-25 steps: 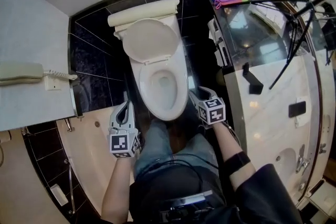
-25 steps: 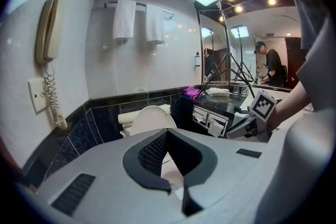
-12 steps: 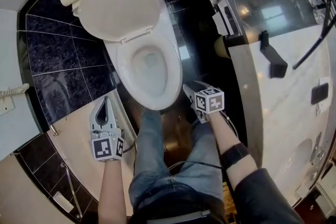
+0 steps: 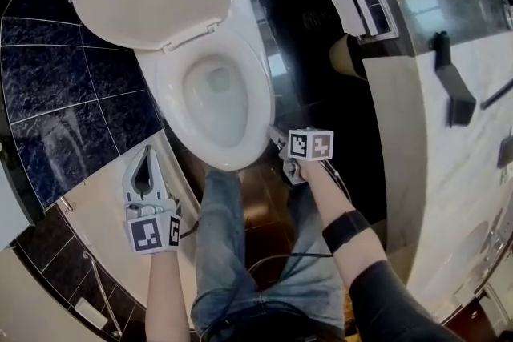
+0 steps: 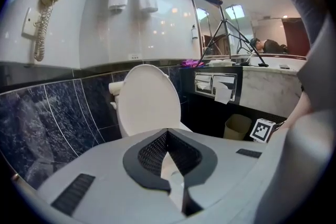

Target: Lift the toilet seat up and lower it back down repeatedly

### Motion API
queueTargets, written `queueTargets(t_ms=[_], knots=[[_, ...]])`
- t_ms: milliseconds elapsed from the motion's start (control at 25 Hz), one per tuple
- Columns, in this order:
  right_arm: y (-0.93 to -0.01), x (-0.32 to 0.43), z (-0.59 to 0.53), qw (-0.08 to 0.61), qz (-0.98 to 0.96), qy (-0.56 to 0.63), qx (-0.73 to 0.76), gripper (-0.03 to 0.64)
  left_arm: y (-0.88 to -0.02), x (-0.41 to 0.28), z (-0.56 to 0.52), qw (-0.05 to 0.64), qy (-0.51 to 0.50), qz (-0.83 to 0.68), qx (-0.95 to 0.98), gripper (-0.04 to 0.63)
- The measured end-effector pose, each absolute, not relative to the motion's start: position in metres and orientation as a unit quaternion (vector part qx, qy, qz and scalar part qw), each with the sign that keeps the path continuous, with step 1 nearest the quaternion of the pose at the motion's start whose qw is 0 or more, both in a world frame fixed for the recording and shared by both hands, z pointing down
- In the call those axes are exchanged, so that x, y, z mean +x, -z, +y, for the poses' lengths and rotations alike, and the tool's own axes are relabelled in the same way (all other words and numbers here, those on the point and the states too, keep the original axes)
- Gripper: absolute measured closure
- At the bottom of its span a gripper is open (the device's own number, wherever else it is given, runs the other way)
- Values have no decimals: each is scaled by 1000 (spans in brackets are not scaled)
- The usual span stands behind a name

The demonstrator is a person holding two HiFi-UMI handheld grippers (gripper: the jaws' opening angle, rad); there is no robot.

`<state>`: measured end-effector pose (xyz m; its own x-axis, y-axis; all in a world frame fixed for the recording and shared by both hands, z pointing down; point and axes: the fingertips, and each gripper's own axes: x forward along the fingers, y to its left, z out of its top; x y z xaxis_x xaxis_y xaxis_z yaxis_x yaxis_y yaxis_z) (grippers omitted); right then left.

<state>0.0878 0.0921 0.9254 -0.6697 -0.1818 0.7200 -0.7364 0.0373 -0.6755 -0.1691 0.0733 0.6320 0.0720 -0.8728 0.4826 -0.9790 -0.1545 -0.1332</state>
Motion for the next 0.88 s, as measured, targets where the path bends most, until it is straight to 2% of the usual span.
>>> queueTargets(t_ms=[280,480,880], knots=[[-954,78,92,200,-639,-653,354,434,-644,-180,76,124,-239,-638,721,595],[-958,67,91,208,-627,-657,363,434,-652,-183,77,136,-241,-636,721,595],[-956,66,88,195,-621,-666,365,469,-663,-189,80,148,-241,-633,720,595]])
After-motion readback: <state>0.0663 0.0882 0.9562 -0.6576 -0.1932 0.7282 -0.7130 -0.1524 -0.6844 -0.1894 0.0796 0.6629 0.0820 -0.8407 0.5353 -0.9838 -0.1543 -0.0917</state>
